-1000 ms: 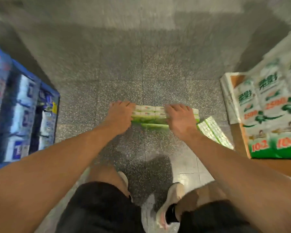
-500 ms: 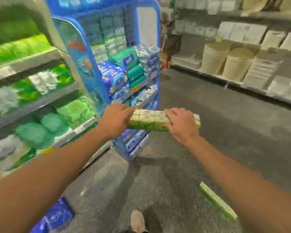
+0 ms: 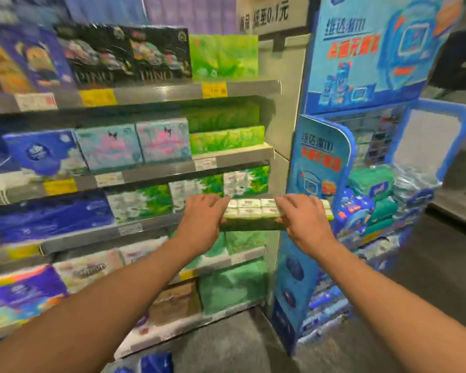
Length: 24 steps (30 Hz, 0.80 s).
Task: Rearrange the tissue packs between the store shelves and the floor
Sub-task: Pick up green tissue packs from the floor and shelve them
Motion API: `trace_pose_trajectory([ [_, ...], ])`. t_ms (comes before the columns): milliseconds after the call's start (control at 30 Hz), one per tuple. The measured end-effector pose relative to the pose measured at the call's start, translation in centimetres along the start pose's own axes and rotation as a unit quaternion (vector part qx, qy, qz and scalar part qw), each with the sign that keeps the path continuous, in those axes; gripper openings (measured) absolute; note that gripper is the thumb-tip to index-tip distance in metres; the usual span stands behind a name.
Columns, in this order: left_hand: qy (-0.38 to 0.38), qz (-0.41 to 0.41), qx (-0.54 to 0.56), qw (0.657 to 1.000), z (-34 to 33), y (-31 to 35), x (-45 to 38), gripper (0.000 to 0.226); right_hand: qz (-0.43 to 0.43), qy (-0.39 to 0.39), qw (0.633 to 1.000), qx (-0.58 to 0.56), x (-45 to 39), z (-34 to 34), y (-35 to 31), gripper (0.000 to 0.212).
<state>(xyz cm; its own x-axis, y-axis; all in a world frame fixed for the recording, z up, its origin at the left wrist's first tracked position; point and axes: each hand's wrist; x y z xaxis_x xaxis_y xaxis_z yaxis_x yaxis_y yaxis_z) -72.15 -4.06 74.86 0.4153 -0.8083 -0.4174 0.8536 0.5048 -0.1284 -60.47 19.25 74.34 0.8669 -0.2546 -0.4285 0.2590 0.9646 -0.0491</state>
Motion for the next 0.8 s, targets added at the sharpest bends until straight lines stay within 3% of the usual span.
trace_pose_trajectory([
  [167,0.037,0.001,-0.004,0.999,-0.4,-8.3,-7.4,0.056,-0.012,0.064,0.998,0.003,-10.9,-2.1,-1.2,0.050],
  [367,0.110,-0.005,0.000,0.994,-2.3,-15.3,-18.8,0.034,-0.042,0.122,0.991,0.028,-24.0,-5.3,1.2,0.057],
  [500,0.158,0.055,-0.015,0.986,-4.8,-18.6,-24.1,0.045,-0.024,0.140,0.990,-0.006,-32.9,-7.8,2.2,0.057],
  [567,0.146,0.084,-0.018,0.985,-5.8,-20.3,-26.4,0.043,-0.018,0.134,0.991,-0.026,-36.8,-9.1,2.3,0.056],
  [700,0.084,0.170,-0.052,0.981,-7.0,-23.6,-30.3,0.019,-0.013,0.130,0.990,-0.051,-42.7,-11.5,2.1,0.026],
  [800,0.036,0.227,-0.071,0.971,-7.7,-24.8,-31.2,0.017,-0.030,0.101,0.994,-0.036,-45.2,-13.2,1.4,0.023],
])
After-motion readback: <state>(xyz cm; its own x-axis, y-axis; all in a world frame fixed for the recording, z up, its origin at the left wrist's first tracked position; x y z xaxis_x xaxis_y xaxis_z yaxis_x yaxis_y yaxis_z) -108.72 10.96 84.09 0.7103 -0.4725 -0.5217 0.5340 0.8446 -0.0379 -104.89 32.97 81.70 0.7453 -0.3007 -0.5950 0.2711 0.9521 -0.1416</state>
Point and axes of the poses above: each hand's wrist, its own x-axis away from the middle knuckle, its own z-axis out of the back of the hand, y = z × x, and after that the axes turned 9 degrees about -z, right-handed
